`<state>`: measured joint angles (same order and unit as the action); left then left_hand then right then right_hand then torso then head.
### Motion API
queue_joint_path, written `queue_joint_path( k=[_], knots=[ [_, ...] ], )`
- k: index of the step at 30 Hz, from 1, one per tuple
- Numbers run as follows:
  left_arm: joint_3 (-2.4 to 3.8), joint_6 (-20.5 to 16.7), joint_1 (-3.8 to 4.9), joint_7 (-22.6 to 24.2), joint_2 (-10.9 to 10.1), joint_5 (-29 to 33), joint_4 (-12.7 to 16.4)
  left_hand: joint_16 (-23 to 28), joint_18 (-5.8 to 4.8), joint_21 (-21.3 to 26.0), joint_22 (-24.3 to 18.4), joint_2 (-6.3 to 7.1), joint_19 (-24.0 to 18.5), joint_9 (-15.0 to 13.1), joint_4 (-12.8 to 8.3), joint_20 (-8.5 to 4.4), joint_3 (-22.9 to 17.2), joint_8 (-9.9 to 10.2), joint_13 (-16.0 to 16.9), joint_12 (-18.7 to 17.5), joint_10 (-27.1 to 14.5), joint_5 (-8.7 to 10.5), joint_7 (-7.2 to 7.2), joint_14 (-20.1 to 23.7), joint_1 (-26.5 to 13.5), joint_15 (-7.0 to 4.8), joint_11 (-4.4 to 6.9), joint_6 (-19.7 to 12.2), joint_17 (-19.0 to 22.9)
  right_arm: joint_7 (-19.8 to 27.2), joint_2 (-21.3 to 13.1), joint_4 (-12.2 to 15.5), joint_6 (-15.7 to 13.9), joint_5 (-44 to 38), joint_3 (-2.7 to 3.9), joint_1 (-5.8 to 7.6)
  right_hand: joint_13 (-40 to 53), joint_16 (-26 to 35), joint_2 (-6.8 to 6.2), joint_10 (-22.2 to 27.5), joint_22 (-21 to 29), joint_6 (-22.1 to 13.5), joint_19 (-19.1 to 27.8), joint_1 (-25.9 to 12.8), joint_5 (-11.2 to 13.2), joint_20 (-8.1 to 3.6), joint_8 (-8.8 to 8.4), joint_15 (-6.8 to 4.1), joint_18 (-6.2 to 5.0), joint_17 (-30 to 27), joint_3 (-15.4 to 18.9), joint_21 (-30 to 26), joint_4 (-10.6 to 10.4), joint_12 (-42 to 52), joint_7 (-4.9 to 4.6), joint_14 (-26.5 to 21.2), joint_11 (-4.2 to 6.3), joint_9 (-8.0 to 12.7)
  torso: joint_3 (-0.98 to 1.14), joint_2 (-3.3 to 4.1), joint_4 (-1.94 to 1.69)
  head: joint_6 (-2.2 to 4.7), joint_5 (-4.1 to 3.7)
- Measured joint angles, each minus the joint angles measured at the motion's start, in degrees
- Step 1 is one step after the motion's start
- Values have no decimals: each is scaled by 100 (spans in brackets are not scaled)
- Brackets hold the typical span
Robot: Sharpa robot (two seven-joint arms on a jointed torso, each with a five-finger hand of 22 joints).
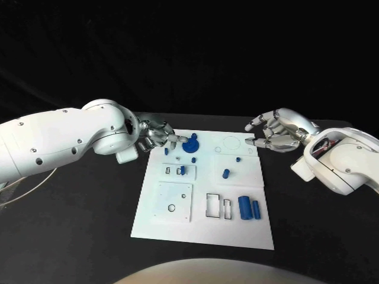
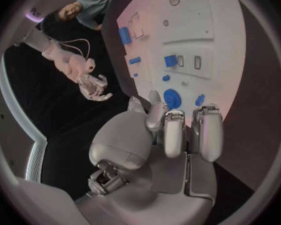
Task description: Assemble the parts on the task board
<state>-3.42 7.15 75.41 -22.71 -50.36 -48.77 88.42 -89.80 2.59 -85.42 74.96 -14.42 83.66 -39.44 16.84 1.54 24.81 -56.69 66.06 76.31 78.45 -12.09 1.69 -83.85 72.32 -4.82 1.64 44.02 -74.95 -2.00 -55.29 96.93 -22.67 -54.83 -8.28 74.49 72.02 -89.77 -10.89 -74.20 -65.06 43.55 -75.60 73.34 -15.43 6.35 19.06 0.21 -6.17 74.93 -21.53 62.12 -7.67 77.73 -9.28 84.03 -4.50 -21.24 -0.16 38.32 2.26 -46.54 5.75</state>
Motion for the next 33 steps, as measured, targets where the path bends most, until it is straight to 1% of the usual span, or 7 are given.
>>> queue_joint_path(
  k=[5,8,9,11,14,23,33],
  knots=[
    [-73,192,28,-637,214,-302,-70,0,0,-42,0,-58,0,-64,0,0,0,37,-43,33,-143,78,12,0,-62,0,88,-93,0,-25,2,-64,35,49,0,14,0,0,-20,0,0,0,0,20,0,0,0,0,0,0,0,0,0,0,0,0,0,0,7,-2,-1,-8,14],
    [-91,272,39,-878,309,-365,-120,0,0,-42,0,-58,-1,-91,0,0,0,127,-532,-260,-478,78,30,0,-61,0,45,-227,0,-47,16,-90,52,62,0,18,0,0,-20,0,0,0,0,20,0,0,0,0,0,0,0,0,0,0,0,0,0,0,4,-2,-1,-13,17],
    [-97,304,42,-964,346,-377,-143,0,0,9,-1,-107,-1,-101,0,0,0,185,-905,-537,-728,4,52,0,-12,0,20,-305,0,-58,25,-99,60,66,0,18,0,1,-20,0,1,0,0,20,0,0,0,0,0,0,0,0,0,0,0,0,0,0,4,-2,-1,-15,17],
    [-105,347,45,-1067,394,-382,-177,0,1,31,-1,-181,-1,-102,0,0,0,269,-1316,-851,-1003,-131,85,0,61,0,-8,-393,0,-75,36,-112,72,69,0,20,0,22,-20,0,10,0,0,20,0,0,0,0,0,-1,-16,0,16,0,0,0,0,0,-1,-1,2,-20,18],
    [-122,416,48,-1199,469,-377,-230,0,1,195,-1,-216,-1,-93,0,0,0,422,-1556,-1042,-1099,-314,108,0,256,0,-32,-433,1,-107,46,-131,90,70,-1,21,-1,22,-20,0,11,0,0,20,0,0,0,0,0,-1,-16,0,16,0,0,0,0,0,-3,2,3,-27,18],
    [-218,702,51,-1423,642,-324,-304,0,2,143,-1,-216,11,8,0,12,0,658,-1427,-958,-993,-408,126,1,399,1,-51,-451,1,-202,61,-174,134,62,-1,22,-1,22,-20,0,16,0,0,20,-24,0,0,0,0,-1,-16,0,16,0,0,0,0,1,-13,8,2,-63,7],
    [-243,946,51,-1544,744,-236,-304,0,3,42,-2,-229,19,94,0,21,0,866,-1250,-832,-880,-383,177,-21,348,22,-103,-501,2,-284,81,-199,165,29,-2,22,2,22,-20,0,21,0,-1,20,-76,0,0,0,0,-2,-16,-22,16,0,0,0,0,-3,-10,14,5,-117,1]
  ],
)
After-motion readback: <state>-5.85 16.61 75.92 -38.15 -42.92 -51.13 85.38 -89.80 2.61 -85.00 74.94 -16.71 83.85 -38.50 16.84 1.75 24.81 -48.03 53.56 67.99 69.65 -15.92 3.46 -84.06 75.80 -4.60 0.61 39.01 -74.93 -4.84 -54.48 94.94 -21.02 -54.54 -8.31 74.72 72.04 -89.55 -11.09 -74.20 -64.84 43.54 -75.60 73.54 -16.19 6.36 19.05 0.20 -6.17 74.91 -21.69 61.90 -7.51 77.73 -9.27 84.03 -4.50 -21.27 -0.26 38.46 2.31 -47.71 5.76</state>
